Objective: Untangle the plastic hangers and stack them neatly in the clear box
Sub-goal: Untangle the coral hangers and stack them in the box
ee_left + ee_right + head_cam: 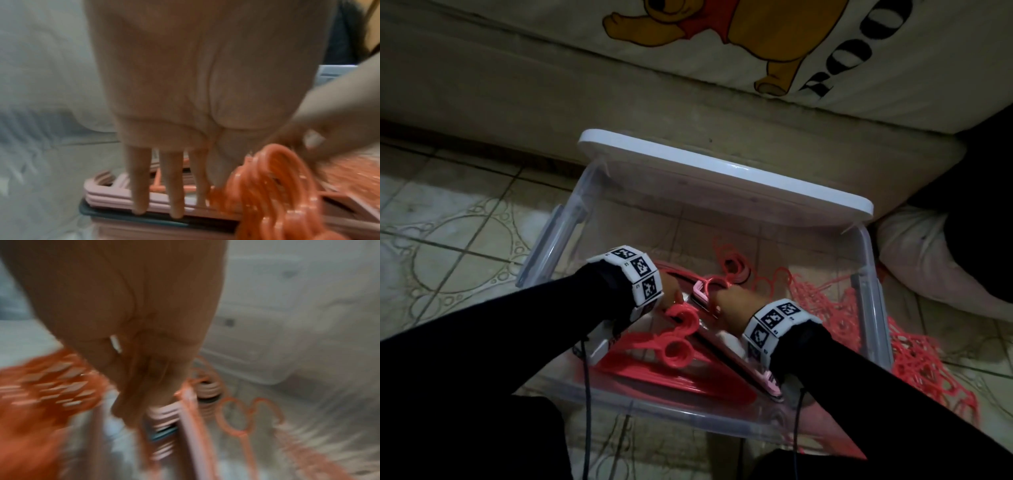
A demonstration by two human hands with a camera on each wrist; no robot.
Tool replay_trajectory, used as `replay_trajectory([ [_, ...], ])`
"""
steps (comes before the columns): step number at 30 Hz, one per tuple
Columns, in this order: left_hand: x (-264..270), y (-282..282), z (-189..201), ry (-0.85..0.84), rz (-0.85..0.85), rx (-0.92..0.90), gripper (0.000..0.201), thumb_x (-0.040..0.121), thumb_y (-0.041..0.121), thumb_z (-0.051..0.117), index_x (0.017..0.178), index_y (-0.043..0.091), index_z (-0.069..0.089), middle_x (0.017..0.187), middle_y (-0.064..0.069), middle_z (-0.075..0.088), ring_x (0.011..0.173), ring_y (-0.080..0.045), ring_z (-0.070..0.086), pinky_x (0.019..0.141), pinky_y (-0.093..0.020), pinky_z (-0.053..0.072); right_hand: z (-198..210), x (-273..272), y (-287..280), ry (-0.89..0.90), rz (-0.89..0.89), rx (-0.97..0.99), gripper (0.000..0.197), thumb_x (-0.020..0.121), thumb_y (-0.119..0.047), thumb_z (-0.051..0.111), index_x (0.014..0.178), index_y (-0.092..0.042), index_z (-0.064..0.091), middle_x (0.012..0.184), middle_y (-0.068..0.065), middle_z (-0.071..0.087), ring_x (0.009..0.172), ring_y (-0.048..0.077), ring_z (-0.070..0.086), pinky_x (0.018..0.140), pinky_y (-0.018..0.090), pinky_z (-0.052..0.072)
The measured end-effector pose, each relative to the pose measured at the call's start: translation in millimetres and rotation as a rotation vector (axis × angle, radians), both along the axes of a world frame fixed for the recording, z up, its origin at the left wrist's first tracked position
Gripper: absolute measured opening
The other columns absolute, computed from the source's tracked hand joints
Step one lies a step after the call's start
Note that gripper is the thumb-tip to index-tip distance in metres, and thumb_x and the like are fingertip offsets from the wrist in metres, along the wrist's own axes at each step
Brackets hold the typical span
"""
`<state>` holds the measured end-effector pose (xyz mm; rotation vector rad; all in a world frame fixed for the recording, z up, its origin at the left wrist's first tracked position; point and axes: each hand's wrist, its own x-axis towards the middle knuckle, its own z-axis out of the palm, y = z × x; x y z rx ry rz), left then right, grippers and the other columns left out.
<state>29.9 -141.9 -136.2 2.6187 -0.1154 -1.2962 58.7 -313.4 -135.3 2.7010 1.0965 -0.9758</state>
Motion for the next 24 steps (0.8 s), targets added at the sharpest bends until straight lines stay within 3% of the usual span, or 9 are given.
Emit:
replay_trajectory([
  [2,6,3,-1,-0.127,-0.030,0.079,0.031,0.091,0.019,0.054,0.119,0.012,0.064,0.120,-0.010,0.064,0.100,-0.023,0.060,0.087,-0.031,0.046,5,12,-6,-0.126,-0.154,0.056,0.049,0.077,-0.051,0.041,0.120,-0.028,0.049,0.096,0.013,0.066,0.085,0.036,0.065,0.068,0.034,0.039],
  [4,10,8,2,-0.282,0.016,0.131,0.030,0.088,0.019,0.052,0.115,0.013,0.064,0.116,-0.012,0.064,0.104,-0.030,0.061,0.083,-0.034,0.047,5,25,-16,-0.189,-0.261,0.061,0.043,0.078,-0.037,0.045,0.119,-0.022,0.049,0.093,0.016,0.068,0.083,0.038,0.066,0.067,0.035,0.039],
  [7,12,17,-1,-0.417,0.034,0.129,0.035,0.085,0.024,0.055,0.119,0.017,0.054,0.117,-0.009,0.058,0.107,-0.030,0.058,0.081,-0.036,0.046,-5,20,-25,-0.161,-0.277,-0.042,0.032,0.085,-0.034,0.048,0.114,-0.022,0.057,0.101,0.012,0.069,0.093,0.032,0.065,0.087,0.041,0.040],
  [8,12,19,-4,-0.418,0.025,0.125,0.039,0.084,0.025,0.056,0.121,0.019,0.051,0.117,-0.008,0.058,0.107,-0.030,0.059,0.082,-0.036,0.048,-10,17,-26,-0.154,-0.266,-0.076,0.031,0.085,-0.033,0.049,0.114,-0.025,0.058,0.103,0.008,0.069,0.096,0.029,0.065,0.094,0.045,0.037],
  [11,12,19,-11,-0.399,-0.004,0.075,0.039,0.079,0.028,0.057,0.117,0.030,0.050,0.111,-0.004,0.065,0.099,-0.028,0.064,0.081,-0.036,0.052,-17,15,-25,-0.143,-0.263,-0.079,0.028,0.086,-0.022,0.048,0.109,-0.020,0.063,0.101,0.007,0.069,0.100,0.028,0.063,0.093,0.045,0.038],
  [15,13,10,-7,-0.396,-0.065,0.076,0.032,0.079,0.028,0.066,0.109,0.027,0.055,0.103,-0.001,0.065,0.093,-0.026,0.065,0.069,-0.030,0.047,-9,26,-22,-0.169,-0.334,-0.055,0.033,0.091,-0.015,0.043,0.120,-0.005,0.055,0.108,0.016,0.067,0.102,0.032,0.063,0.083,0.037,0.042],
  [17,13,4,-6,-0.393,-0.111,0.082,0.038,0.079,0.026,0.069,0.114,0.021,0.056,0.109,-0.004,0.059,0.099,-0.027,0.062,0.072,-0.030,0.045,-7,23,-21,-0.174,-0.345,-0.057,0.033,0.091,-0.016,0.043,0.120,-0.004,0.054,0.107,0.016,0.067,0.101,0.032,0.063,0.090,0.039,0.042],
  [21,14,-4,-10,-0.355,-0.156,0.105,0.040,0.087,0.022,0.062,0.125,0.013,0.052,0.120,-0.009,0.053,0.111,-0.030,0.056,0.087,-0.038,0.046,-11,13,-21,-0.061,-0.267,-0.060,0.029,0.089,-0.019,0.050,0.115,-0.015,0.061,0.107,0.013,0.067,0.102,0.033,0.062,0.090,0.038,0.044],
  [24,16,-6,-7,-0.362,-0.155,0.103,0.040,0.088,0.022,0.060,0.125,0.013,0.051,0.121,-0.010,0.053,0.112,-0.031,0.055,0.088,-0.040,0.047,-10,13,-22,-0.077,-0.241,-0.044,0.029,0.089,-0.020,0.048,0.113,-0.021,0.063,0.107,0.012,0.067,0.101,0.033,0.062,0.089,0.040,0.042],
])
